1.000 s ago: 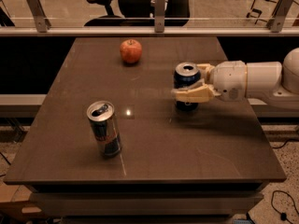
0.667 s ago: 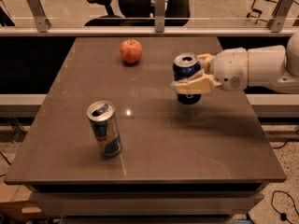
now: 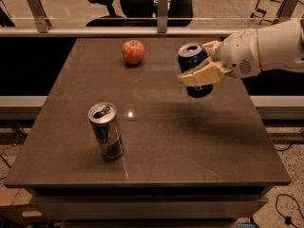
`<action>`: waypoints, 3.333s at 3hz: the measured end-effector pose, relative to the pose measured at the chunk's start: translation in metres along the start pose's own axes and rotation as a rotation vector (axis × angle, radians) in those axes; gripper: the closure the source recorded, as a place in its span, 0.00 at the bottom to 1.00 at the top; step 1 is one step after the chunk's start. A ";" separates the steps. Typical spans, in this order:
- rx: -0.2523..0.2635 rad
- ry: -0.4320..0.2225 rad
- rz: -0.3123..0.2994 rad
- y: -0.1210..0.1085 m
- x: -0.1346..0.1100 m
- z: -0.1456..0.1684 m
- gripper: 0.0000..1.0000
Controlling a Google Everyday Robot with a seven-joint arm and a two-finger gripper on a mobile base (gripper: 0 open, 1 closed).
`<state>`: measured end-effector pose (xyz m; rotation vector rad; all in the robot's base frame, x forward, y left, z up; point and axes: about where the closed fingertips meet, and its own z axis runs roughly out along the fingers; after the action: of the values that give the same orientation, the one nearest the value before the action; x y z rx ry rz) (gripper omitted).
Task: Knock pepsi can over
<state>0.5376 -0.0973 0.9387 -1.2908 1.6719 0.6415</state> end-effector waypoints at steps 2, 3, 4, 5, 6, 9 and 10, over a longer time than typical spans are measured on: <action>0.053 0.188 -0.052 0.000 -0.019 -0.019 1.00; 0.076 0.301 -0.059 0.002 -0.018 -0.025 1.00; 0.104 0.392 -0.071 0.005 -0.018 -0.032 1.00; 0.130 0.485 -0.087 0.004 -0.020 -0.040 1.00; 0.162 0.552 -0.087 0.000 -0.019 -0.052 1.00; 0.253 0.754 -0.027 -0.016 -0.001 -0.101 1.00; 0.267 0.814 0.010 -0.017 0.012 -0.116 1.00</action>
Offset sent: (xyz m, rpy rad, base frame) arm -0.0070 -0.0186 0.0341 -0.3473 0.0095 -0.0871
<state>0.5141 -0.2037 0.9831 -1.4344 2.3067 -0.1545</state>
